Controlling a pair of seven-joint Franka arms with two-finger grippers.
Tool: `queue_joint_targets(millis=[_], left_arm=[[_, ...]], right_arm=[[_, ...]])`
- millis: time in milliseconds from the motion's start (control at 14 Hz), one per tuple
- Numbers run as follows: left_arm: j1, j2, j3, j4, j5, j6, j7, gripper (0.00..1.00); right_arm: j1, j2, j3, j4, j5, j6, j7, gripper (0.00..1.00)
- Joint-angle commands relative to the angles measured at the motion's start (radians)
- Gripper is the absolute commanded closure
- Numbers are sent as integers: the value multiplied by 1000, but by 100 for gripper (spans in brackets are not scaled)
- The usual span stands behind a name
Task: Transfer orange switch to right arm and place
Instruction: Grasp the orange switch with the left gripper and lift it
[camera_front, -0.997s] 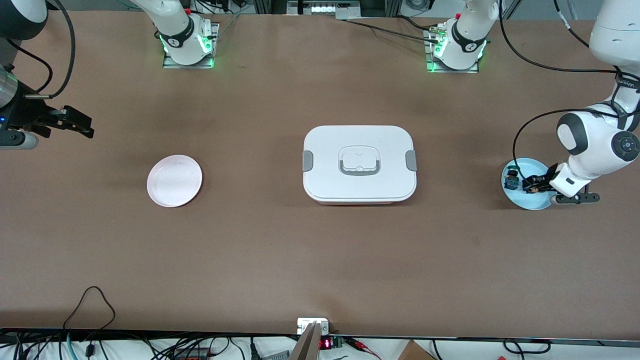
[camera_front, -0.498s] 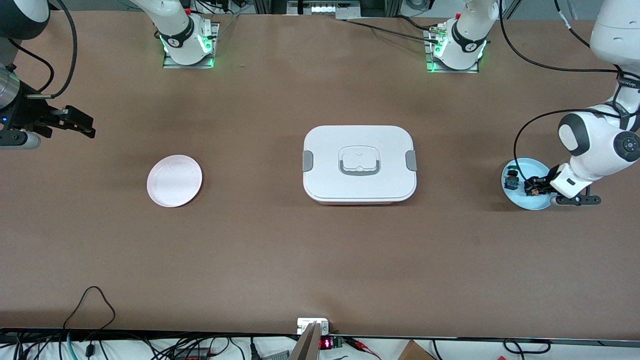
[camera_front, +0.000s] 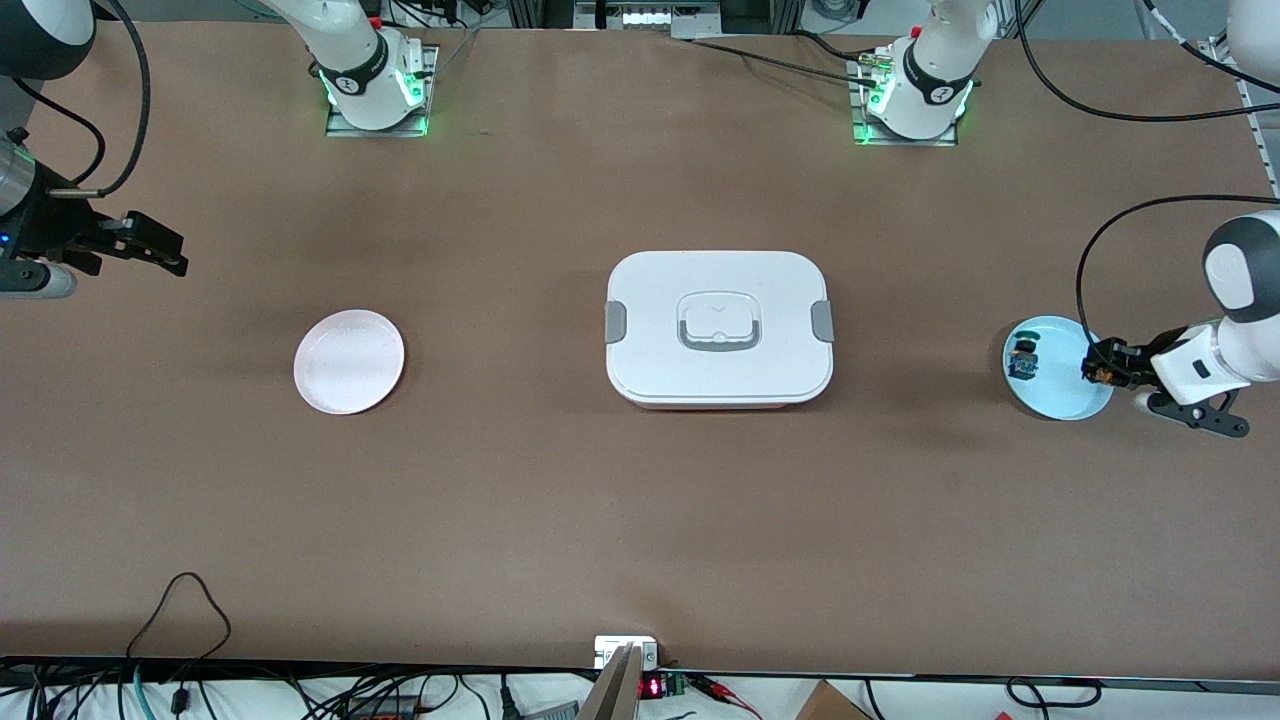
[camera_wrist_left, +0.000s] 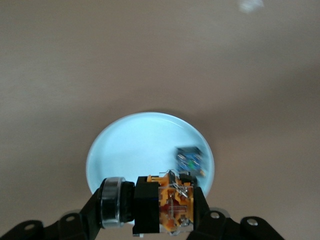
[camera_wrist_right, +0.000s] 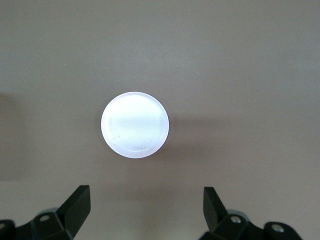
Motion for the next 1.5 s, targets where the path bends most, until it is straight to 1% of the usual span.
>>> queue_joint_targets(millis=[0, 142, 214, 285, 356, 570, 712, 854, 997, 1068, 1139, 1282, 1353, 1424], left_arm=[[2, 13, -71, 117, 5, -204, 132, 98], [3, 15, -141, 124, -4, -248, 208, 100], [5, 27, -173, 124, -42, -249, 250, 100], [8, 41, -186, 122, -121, -251, 285, 100], [10, 66, -187, 122, -207, -251, 369, 100], [0, 126, -223, 110, -521, -249, 722, 100], [2, 139, -285, 110, -677, -249, 860, 100], [2, 139, -350, 109, -786, -251, 946, 100], [-1, 180, -431, 113, -910, -243, 1099, 100], [-9, 192, -459, 113, -980, -225, 1193, 100], [-33, 193, -462, 112, -1028, -182, 1268, 100], [-65, 185, -480, 110, -1122, -128, 1319, 100], [-73, 179, -514, 110, -1157, -76, 1350, 100], [-72, 160, -572, 102, -1188, 5, 1358, 100]], right_arm=[[-2, -6, 6, 7, 8, -17, -16, 0], [-1, -4, 7, 7, 4, -16, -5, 0], [-1, -4, 7, 7, 2, -16, 0, 0], [-4, -4, 6, 7, 2, -17, -2, 0], [-4, -3, 6, 6, 5, -17, 0, 0], [-4, -1, 6, 6, 7, -19, 4, 0], [-6, -1, 4, 6, 10, -20, 6, 0], [-7, 0, 4, 6, 15, -20, 6, 0], [-6, 2, 4, 6, 15, -20, 3, 0], [-4, 17, 4, 6, 16, -22, -2, 0], [-4, 22, 6, 6, 16, -34, -2, 0], [5, 23, 13, 6, 18, -52, -5, 0], [13, 22, 18, 6, 18, -74, -3, 0], [17, 20, 20, 6, 27, -89, -2, 0]])
